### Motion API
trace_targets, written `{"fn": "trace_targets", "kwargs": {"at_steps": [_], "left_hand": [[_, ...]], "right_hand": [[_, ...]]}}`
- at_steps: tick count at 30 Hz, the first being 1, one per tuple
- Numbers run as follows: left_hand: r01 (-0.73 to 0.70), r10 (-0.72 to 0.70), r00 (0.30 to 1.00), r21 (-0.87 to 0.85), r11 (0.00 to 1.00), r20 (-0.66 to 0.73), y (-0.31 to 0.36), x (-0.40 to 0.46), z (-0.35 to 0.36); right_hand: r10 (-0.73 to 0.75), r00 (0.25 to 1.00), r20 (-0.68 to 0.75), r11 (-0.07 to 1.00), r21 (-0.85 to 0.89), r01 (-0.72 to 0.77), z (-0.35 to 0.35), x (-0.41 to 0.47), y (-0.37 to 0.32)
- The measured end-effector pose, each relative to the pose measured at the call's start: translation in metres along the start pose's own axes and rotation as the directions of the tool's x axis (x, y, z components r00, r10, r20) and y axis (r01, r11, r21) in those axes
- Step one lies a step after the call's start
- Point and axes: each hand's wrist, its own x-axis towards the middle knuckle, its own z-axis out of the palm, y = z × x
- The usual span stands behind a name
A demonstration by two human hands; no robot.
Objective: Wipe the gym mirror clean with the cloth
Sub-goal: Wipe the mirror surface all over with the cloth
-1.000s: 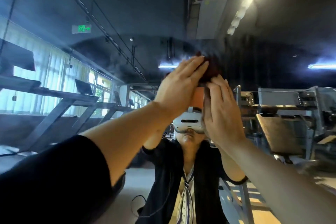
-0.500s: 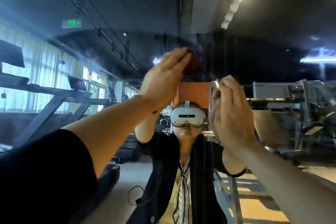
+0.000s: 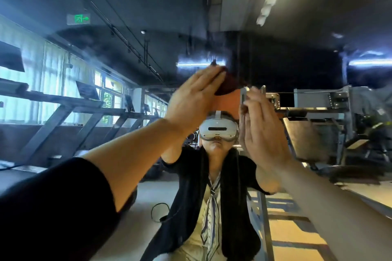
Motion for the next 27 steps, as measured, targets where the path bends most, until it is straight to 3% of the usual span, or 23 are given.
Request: {"fn": "trace_targets", "kwargs": {"at_steps": [2,4,6,12,21,27], "left_hand": [[0.163,-0.162,0.986,0.026,0.986,-0.049,-0.030,-0.004,-0.008],[0.358,-0.358,0.924,-0.025,0.933,-0.131,-0.035,0.013,-0.011],[0.445,-0.448,0.879,-0.059,0.894,-0.161,-0.015,0.029,-0.005],[0.214,-0.213,0.970,0.001,0.977,-0.119,0.024,-0.028,0.013],[0.218,-0.219,0.975,-0.032,0.975,-0.028,0.076,-0.146,0.015],[0.262,-0.262,0.965,-0.050,0.964,0.021,0.114,-0.230,0.014]], "right_hand": [[-0.029,0.996,0.088,0.998,-0.057,0.034,0.006,-0.012,0.003],[-0.007,0.996,0.091,0.997,-0.077,0.014,0.002,-0.016,-0.004],[-0.011,0.996,0.086,0.993,-0.112,0.021,-0.005,-0.012,-0.012],[0.018,0.993,0.116,0.988,-0.152,0.000,-0.001,-0.031,-0.028],[0.012,0.985,0.170,0.989,-0.145,0.013,0.015,-0.145,-0.076],[0.086,0.978,0.189,0.994,-0.079,-0.072,0.021,-0.215,-0.101]]}}
